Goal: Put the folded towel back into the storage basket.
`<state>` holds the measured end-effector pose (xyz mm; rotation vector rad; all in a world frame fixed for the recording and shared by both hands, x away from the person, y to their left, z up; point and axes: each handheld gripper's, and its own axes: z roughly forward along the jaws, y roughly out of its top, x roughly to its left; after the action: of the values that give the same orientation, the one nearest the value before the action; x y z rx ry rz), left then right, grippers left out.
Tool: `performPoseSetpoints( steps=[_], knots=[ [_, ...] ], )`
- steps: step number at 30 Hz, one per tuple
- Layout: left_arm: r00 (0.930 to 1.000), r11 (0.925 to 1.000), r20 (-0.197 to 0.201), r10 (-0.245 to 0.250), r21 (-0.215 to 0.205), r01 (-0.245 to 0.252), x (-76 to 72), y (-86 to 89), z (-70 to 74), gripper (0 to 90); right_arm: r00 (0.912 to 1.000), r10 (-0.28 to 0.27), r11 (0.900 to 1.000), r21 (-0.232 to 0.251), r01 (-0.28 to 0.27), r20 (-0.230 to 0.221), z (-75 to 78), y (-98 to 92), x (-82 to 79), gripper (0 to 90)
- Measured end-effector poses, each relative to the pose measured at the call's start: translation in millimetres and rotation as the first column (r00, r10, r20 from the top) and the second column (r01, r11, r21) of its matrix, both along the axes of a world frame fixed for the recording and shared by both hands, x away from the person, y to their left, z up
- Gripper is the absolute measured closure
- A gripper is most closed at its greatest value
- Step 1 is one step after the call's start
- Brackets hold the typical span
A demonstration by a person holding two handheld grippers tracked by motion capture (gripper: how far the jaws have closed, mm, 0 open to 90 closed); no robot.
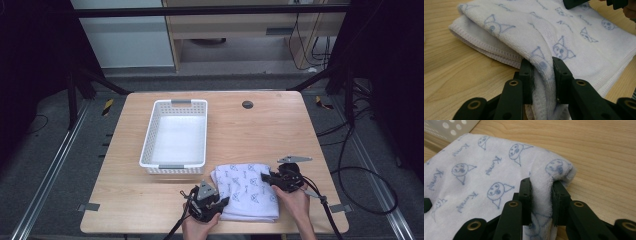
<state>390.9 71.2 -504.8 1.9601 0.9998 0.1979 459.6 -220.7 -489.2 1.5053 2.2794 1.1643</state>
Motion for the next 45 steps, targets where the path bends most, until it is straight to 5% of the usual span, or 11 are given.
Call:
performPoseSetpoints(
  steps=[16, 28, 45],
  knots=[
    [0.9977, 0.9987, 0.066, -0.015, -0.049, 0.018, -8.9, 6.8, 21.8, 73.3, 0.9935, 0.019, 0.999, 0.027, -0.023, 0.112, 34.2, 1.6, -18.3, 74.4],
    [0.9876, 0.9986, 0.153, -0.034, -0.034, 0.039, -15.8, 7.6, 55.0, 73.3, 0.9776, -0.009, 0.997, 0.07, -0.006, 0.21, 61.7, -0.5, -31.0, 74.4],
    [0.9767, 0.9976, 0.205, -0.063, -0.017, 0.067, -4.7, 17.4, 94.9, 73.3, 0.9505, -0.042, 0.995, 0.096, 0.013, 0.308, 88.1, 4.2, -34.8, 74.3]
  ],
)
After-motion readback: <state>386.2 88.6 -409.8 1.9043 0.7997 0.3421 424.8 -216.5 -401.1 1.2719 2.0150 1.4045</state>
